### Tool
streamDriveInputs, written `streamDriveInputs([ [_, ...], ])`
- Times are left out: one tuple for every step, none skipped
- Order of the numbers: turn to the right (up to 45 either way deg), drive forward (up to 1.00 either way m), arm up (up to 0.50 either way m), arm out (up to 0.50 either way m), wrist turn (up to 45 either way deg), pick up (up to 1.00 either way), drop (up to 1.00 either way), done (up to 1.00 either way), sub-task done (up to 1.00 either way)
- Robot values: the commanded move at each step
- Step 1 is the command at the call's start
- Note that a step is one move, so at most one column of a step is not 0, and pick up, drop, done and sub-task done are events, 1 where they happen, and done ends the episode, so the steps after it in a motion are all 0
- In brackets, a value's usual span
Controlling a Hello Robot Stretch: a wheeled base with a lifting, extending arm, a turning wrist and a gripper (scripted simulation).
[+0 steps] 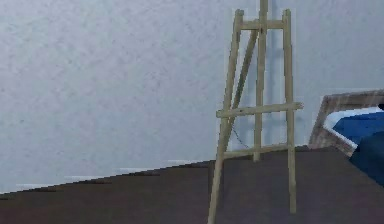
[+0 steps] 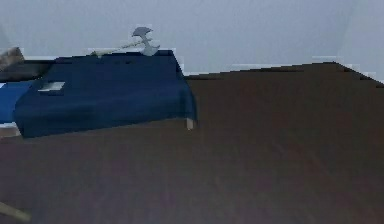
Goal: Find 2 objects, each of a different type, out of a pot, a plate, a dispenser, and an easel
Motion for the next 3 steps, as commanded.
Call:
streamDriveInputs([
  [30.0, 0.00, 0.00, 0.00, 0.0, 0.00, 0.00, 0.00, 0.00],
  [0.0, 0.05, 0.00, 0.00, 0.0, 0.00, 0.00, 0.00, 0.00],
  [-15.0, 0.00, 0.00, 0.00, 0.0, 0.00, 0.00, 0.00, 0.00],
])
